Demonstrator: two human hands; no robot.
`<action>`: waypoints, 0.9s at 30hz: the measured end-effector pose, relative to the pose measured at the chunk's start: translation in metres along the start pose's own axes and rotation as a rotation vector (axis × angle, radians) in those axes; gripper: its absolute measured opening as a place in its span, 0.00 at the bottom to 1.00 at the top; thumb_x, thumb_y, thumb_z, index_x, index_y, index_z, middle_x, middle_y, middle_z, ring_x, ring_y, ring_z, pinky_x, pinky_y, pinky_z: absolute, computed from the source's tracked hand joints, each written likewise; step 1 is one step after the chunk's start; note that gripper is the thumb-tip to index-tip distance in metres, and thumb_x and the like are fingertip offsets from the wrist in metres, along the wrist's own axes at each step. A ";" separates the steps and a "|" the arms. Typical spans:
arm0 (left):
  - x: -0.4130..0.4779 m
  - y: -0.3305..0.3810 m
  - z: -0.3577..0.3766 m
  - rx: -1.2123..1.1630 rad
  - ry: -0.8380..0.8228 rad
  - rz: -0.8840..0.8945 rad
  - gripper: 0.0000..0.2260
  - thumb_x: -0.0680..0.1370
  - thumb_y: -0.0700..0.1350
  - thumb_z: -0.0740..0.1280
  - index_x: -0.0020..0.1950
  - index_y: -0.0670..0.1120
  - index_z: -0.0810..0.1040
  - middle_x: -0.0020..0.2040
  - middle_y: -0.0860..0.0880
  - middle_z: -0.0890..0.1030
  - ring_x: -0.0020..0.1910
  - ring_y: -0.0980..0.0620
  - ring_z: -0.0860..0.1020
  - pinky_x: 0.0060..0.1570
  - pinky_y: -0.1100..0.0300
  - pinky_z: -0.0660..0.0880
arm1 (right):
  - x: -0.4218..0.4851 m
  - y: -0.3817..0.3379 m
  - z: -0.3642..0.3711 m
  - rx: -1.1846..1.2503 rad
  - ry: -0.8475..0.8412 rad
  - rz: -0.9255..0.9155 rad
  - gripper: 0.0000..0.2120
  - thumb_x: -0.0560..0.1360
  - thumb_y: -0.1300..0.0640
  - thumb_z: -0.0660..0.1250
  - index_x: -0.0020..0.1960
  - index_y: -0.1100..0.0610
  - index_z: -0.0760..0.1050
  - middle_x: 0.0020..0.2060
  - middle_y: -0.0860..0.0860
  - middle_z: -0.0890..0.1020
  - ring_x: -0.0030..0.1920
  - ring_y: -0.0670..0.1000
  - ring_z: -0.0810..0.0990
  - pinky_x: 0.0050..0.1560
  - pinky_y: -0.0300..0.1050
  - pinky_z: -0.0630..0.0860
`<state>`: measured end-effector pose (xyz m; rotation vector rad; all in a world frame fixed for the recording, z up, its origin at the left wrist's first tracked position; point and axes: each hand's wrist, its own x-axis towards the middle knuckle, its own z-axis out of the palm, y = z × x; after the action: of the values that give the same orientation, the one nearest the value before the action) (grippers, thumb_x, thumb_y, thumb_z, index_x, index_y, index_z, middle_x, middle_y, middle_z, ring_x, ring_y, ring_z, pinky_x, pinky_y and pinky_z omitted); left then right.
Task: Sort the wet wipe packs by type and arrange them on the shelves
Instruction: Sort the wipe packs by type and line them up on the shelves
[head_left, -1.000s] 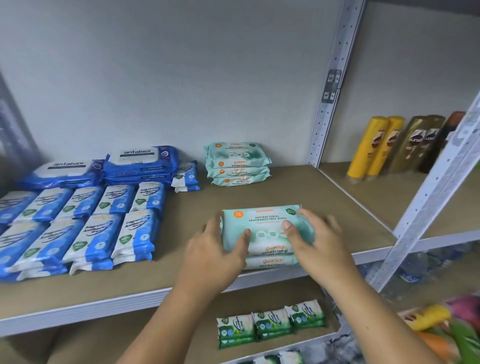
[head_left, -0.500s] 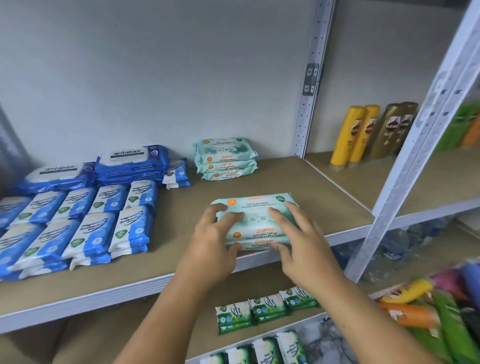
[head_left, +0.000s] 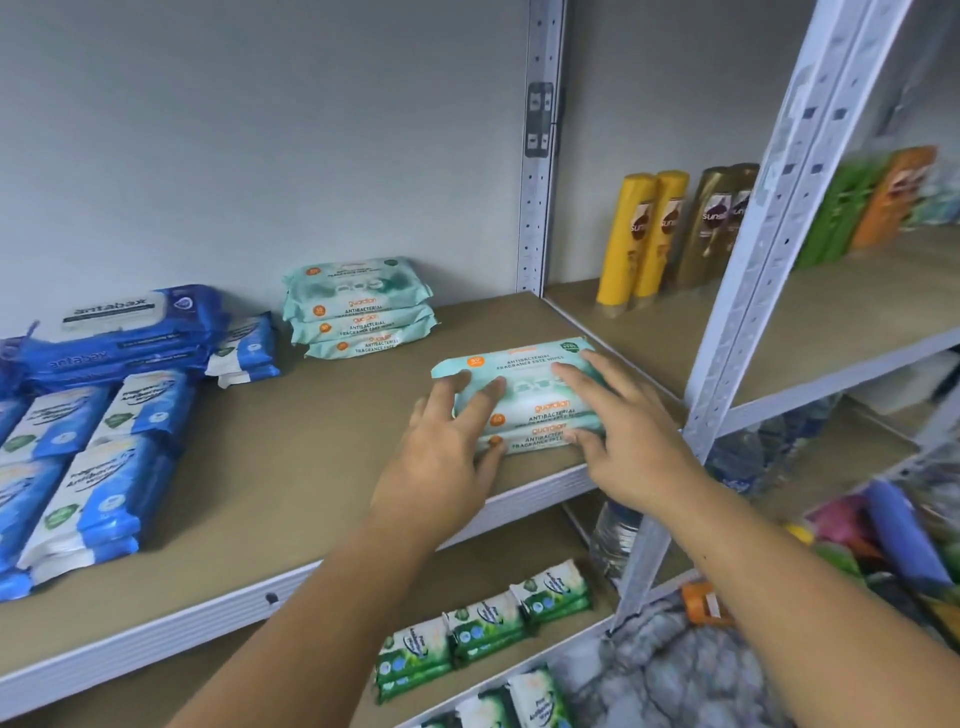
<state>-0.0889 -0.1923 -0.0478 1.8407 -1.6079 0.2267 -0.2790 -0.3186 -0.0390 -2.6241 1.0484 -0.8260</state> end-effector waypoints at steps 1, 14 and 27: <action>0.007 -0.005 0.004 0.012 0.004 0.021 0.26 0.78 0.52 0.69 0.75 0.55 0.68 0.73 0.45 0.67 0.67 0.41 0.71 0.65 0.45 0.74 | 0.008 0.007 0.004 -0.004 -0.001 -0.010 0.35 0.76 0.56 0.71 0.77 0.39 0.61 0.79 0.43 0.57 0.72 0.59 0.66 0.72 0.58 0.68; 0.139 -0.081 0.051 0.456 0.068 0.105 0.26 0.76 0.59 0.68 0.73 0.57 0.70 0.67 0.48 0.75 0.66 0.41 0.70 0.62 0.44 0.68 | 0.165 0.059 0.060 -0.154 0.029 -0.026 0.34 0.76 0.53 0.71 0.78 0.39 0.63 0.79 0.47 0.61 0.69 0.62 0.65 0.74 0.48 0.57; 0.203 -0.117 0.074 0.814 0.096 0.003 0.22 0.79 0.54 0.64 0.72 0.51 0.68 0.65 0.49 0.77 0.71 0.43 0.64 0.66 0.40 0.47 | 0.257 0.071 0.110 -0.136 0.015 -0.100 0.36 0.76 0.52 0.71 0.79 0.42 0.59 0.80 0.50 0.58 0.75 0.62 0.64 0.76 0.53 0.60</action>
<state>0.0439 -0.3992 -0.0374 2.3512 -1.5657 1.0823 -0.1046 -0.5489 -0.0471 -2.8083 1.0179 -0.8238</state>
